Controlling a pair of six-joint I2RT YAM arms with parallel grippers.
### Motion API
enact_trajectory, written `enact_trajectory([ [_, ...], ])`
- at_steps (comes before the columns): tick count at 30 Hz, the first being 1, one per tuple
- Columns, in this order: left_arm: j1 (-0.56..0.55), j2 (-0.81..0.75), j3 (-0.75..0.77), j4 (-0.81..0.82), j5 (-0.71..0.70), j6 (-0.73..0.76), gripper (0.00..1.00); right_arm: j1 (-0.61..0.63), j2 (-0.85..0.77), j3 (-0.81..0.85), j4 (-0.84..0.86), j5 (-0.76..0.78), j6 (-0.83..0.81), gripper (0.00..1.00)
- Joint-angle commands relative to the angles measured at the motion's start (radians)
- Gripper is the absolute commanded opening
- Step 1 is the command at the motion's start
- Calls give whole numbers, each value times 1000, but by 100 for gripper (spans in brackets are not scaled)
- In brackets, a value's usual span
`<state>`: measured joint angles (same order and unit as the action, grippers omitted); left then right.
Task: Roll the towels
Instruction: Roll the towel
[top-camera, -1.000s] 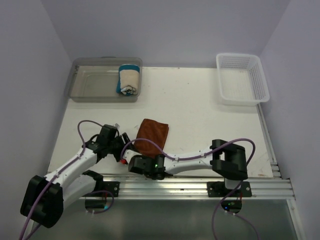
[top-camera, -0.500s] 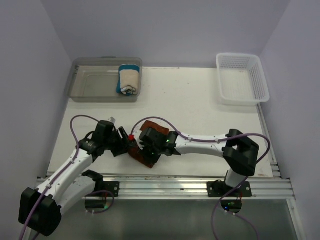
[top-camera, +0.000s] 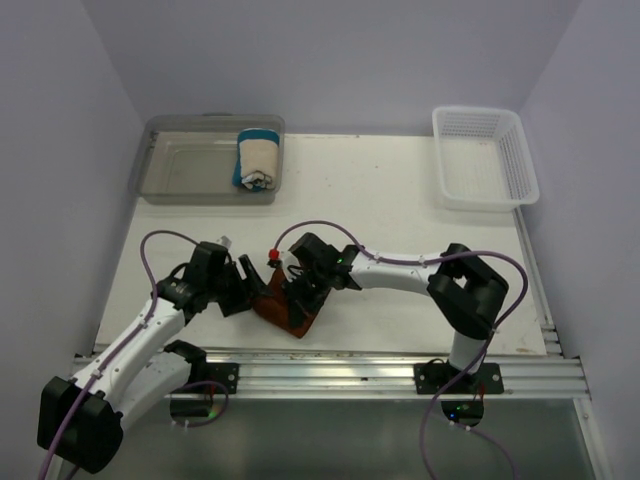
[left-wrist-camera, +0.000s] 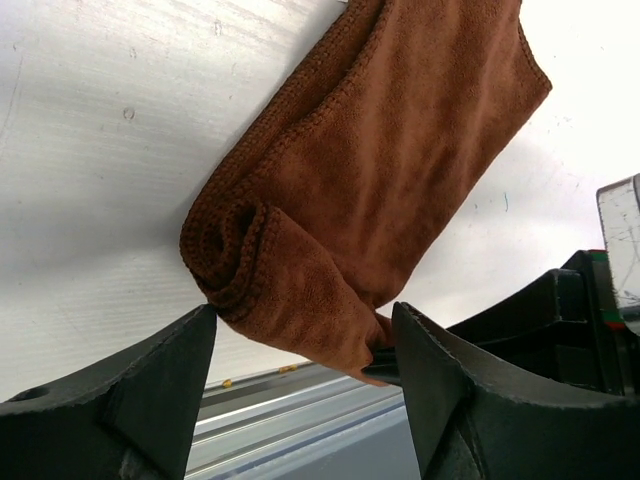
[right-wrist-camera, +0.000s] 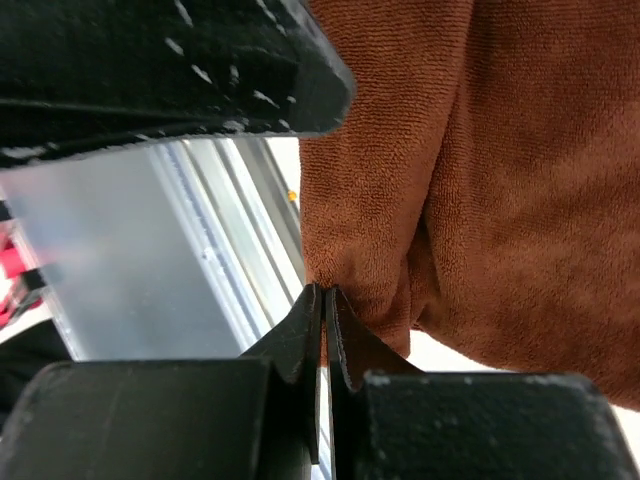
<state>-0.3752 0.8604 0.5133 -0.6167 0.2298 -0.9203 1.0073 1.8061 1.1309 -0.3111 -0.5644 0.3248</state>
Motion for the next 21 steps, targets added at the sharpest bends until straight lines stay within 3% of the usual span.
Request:
enact_trajectory([
  [1,5,-4,-16,23,32,26,75,-9,-1,7,43,-91,36,0],
  [11,5,-3,-65,66,57,34,80,-62,19,-52,128,-138,120,0],
  [21,7,22,-117,139,69,9,78,-84,15,-114,207,-152,175,0],
])
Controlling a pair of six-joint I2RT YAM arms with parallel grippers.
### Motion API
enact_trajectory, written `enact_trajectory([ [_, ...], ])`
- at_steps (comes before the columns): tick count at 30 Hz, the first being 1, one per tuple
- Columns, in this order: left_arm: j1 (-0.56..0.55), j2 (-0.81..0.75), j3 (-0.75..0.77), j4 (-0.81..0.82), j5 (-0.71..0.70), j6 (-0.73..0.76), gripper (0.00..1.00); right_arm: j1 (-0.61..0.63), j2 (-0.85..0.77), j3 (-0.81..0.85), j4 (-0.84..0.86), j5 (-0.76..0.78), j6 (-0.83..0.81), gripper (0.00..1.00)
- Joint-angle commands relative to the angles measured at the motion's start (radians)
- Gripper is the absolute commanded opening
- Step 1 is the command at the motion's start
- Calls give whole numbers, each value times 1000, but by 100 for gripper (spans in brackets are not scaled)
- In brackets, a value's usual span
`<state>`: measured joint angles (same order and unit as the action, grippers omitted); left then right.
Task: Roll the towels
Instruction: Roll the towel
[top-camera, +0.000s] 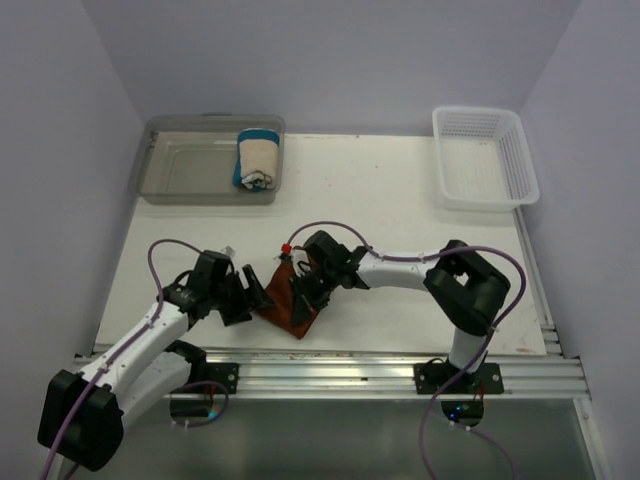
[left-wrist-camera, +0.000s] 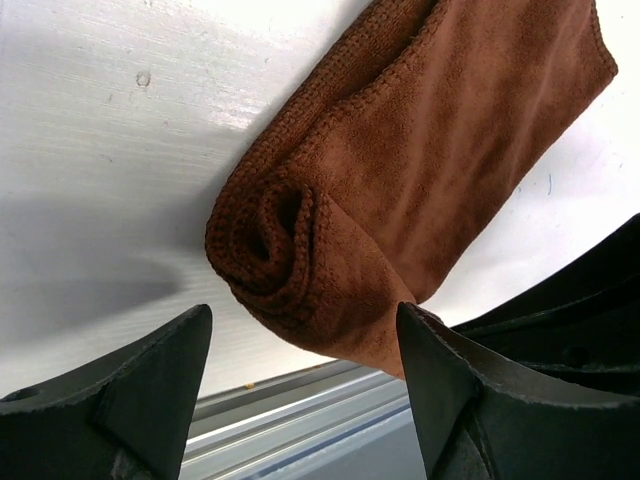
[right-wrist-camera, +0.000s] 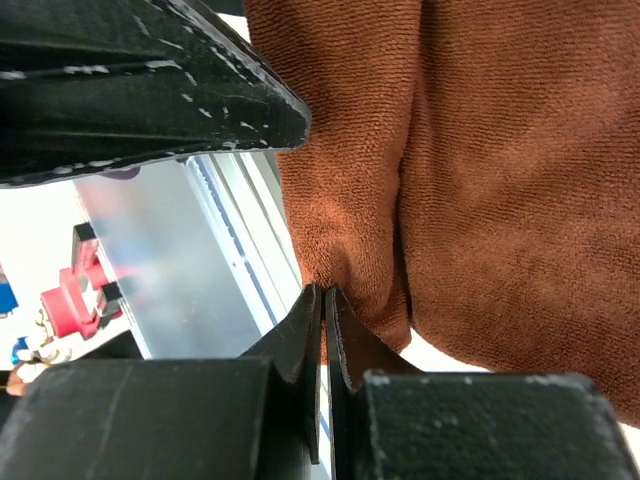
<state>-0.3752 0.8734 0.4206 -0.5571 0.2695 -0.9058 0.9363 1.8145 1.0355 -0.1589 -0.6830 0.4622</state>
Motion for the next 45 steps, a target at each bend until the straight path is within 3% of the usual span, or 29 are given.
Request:
enact_trajectory([
  [1,6,9,-34,98,36,-11,78,-14,5,-23,59,-32,41,0],
  [8,5,33,-85,227,62,-11,76,-31,25,-22,53,-27,38,0],
  [12,5,88,-89,272,71,-19,67,-37,45,-18,52,-30,36,0],
  [18,4,142,-51,249,39,-13,38,-37,3,-17,-25,101,-22,0],
  [20,2,156,-39,240,37,-15,25,-37,-18,-18,-37,156,-37,6],
  [22,2,162,-26,226,45,-15,19,-34,-65,-25,-48,189,-40,18],
  [26,4,170,13,197,59,-5,13,11,-185,-75,-47,296,-34,37],
  [28,2,173,26,181,54,-7,12,42,-233,-80,-82,444,-49,41],
  [31,2,180,43,169,45,-12,10,165,-311,-42,-175,754,-115,45],
  [35,2,191,60,149,40,-5,10,272,-319,29,-241,906,-158,45],
  [40,2,196,61,149,48,-4,10,370,-212,132,-330,1056,-227,47],
  [45,2,205,61,154,54,-2,10,412,-138,190,-326,1051,-255,48],
])
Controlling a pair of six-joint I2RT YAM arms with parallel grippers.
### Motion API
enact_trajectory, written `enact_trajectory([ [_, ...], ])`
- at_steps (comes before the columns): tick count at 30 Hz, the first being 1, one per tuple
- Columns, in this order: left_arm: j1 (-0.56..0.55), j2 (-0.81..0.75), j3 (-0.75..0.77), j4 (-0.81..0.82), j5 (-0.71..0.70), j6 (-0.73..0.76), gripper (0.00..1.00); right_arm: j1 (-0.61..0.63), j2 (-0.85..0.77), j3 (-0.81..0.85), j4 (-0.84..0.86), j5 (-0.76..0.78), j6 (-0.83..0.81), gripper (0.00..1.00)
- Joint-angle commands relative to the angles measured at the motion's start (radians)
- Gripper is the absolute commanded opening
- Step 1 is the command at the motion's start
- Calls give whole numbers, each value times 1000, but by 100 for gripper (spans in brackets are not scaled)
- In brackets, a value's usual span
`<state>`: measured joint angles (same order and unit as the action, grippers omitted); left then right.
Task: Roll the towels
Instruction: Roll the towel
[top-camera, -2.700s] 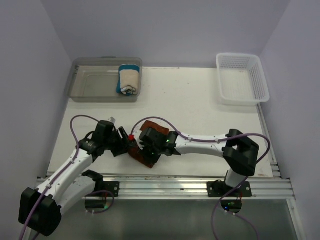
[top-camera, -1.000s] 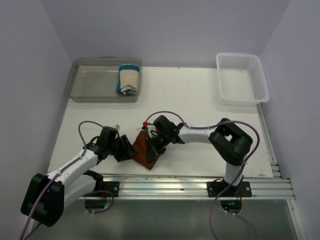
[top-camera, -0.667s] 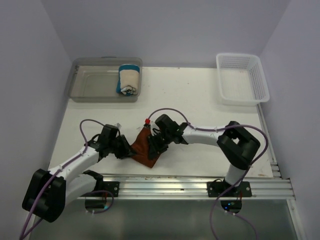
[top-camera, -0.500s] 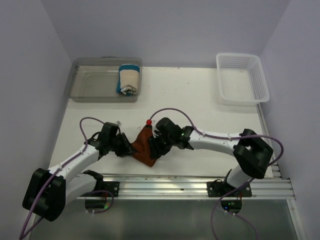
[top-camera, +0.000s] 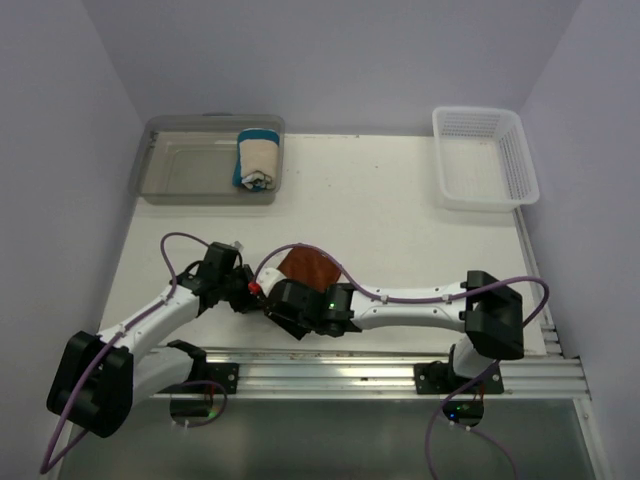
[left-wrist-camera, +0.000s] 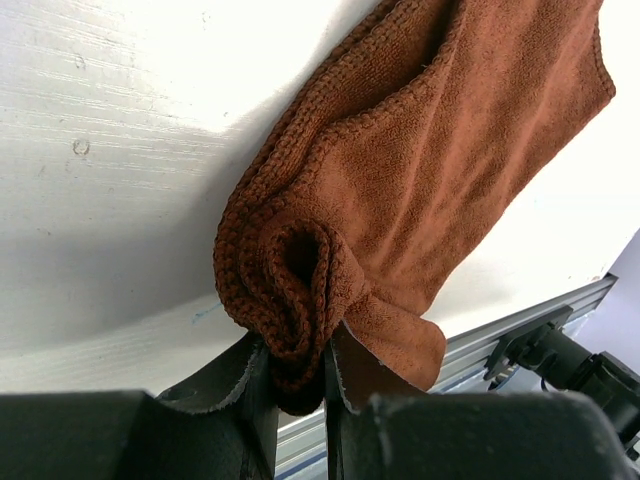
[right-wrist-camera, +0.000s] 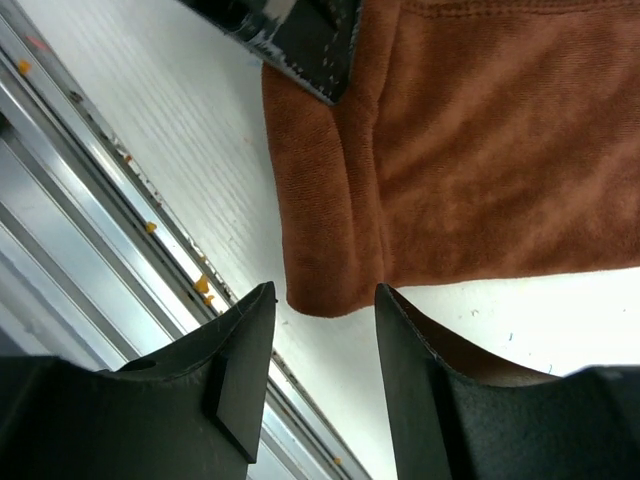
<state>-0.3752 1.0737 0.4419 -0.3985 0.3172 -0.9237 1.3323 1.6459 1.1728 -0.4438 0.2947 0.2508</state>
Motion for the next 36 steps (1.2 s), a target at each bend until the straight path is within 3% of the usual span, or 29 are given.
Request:
enact_trajectory([
  [1,2,5,41,-7,6,17,10,19,46,59,-39,72,-44,49],
  [8,4,5,44,-2,11,17,11,37,115,85,-33,41,-56,52],
  [17,2,3,43,-3,13,16,13,54,166,71,4,69,1,49],
  [20,2,5,44,-5,14,16,13,54,170,61,10,99,33,36],
  [25,2,-9,46,-10,17,16,15,53,186,57,5,123,76,1],
  [27,4,-15,46,-22,14,14,22,51,184,53,11,112,84,0],
  [29,2,-26,47,-29,11,16,38,38,163,34,37,75,96,0],
  [30,2,-31,49,-37,10,20,41,28,151,24,51,52,102,0],
  [36,4,-69,87,-72,4,40,67,-87,55,-87,187,-236,151,0],
])
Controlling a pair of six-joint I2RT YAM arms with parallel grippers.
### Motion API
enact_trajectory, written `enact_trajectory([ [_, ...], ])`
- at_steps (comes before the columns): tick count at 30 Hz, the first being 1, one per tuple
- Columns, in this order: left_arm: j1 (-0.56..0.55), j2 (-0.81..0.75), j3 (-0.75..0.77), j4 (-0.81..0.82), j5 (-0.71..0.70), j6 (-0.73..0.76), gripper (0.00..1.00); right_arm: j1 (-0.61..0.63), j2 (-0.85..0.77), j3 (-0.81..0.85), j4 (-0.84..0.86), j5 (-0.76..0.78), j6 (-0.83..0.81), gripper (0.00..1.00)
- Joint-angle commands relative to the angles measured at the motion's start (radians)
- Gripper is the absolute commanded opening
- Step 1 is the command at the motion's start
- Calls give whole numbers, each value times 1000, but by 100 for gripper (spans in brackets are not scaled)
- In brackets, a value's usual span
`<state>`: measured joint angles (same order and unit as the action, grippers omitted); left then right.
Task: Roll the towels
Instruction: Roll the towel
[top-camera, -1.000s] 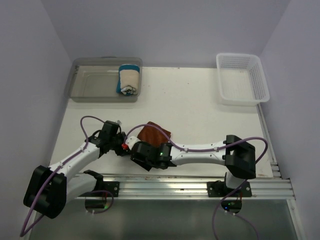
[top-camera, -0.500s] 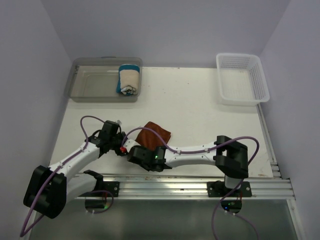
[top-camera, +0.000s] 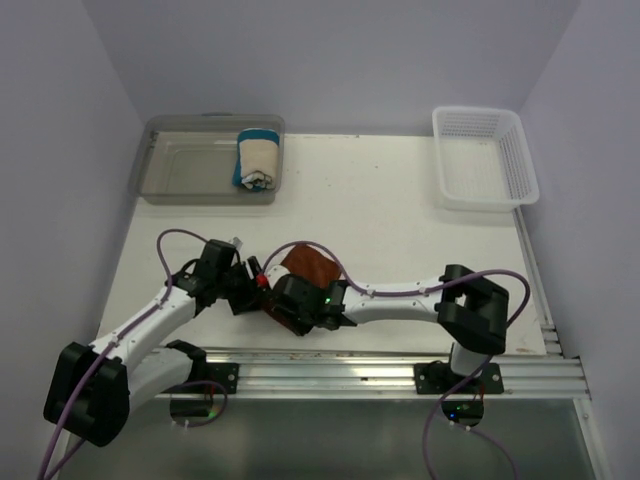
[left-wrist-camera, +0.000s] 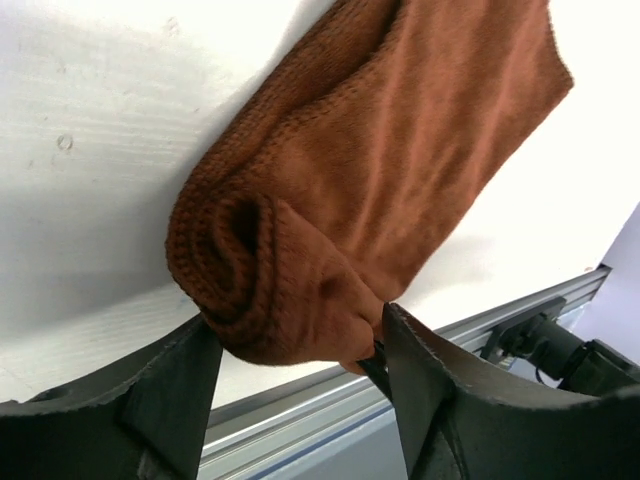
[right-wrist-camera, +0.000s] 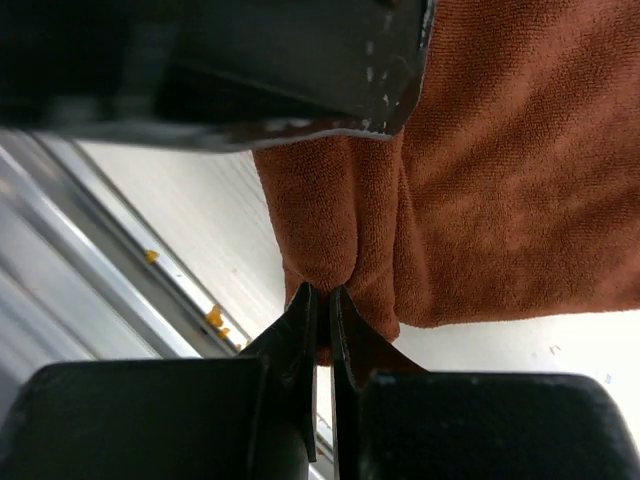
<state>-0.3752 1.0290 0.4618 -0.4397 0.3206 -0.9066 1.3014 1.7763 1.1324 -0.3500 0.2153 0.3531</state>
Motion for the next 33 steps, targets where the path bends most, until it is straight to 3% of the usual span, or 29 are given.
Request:
enact_trajectory([
  [1,4,-26,77,-43,-8,26,68,-88,-84,-68,109,-212,64,0],
  [15,5,-44,101,-93,-26,43,72,-310,-66,-175,330,-698,219,0],
  [23,5,-49,51,-54,-41,44,73,-378,-32,-221,449,-800,308,0],
  [29,4,-27,-28,114,21,40,72,-424,-3,-258,534,-866,377,0],
  [33,4,-17,-34,117,2,41,72,-445,20,-284,591,-898,415,0],
])
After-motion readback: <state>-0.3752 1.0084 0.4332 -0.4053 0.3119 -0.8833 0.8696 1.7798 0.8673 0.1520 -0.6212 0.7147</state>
